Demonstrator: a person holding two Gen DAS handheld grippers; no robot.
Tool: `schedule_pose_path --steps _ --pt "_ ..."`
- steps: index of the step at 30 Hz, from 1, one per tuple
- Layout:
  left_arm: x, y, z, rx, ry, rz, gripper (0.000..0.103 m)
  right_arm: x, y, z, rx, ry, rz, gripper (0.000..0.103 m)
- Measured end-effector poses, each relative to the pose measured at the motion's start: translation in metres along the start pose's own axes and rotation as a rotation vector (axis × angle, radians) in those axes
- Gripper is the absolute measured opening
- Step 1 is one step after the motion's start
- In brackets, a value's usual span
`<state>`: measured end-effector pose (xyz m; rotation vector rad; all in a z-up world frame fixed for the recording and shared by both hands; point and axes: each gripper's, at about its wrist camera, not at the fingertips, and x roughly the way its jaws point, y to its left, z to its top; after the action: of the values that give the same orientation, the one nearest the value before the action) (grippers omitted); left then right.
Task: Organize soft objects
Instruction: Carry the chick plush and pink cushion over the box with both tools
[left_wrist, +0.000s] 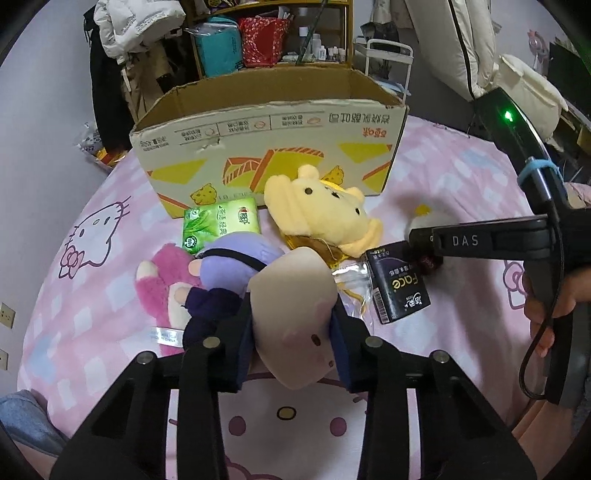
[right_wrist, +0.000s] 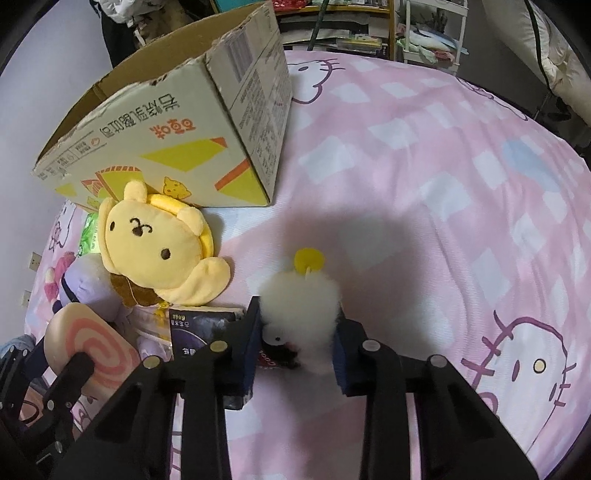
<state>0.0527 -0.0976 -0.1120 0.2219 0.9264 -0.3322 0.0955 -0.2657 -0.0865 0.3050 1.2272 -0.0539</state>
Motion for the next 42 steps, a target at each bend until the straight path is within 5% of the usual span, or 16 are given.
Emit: schedule_pose_path --steps 8,24,42 --pt "-0.022 0.005 -0.001 -0.010 -0.089 0.024 0.036 -0.022 0.001 -0.001 0.010 -0.092 0.031 0.033" --pt "-0.099 0.032 0.015 0.011 -0.385 0.125 0.036 -0.125 0.051 -0.018 -0.172 -0.561 0.056 0.033" --pt "-0.140 0.070 0.077 0.025 -0.586 0.186 0.037 -0.198 0.092 0.009 -0.310 -0.777 0.073 0.033"
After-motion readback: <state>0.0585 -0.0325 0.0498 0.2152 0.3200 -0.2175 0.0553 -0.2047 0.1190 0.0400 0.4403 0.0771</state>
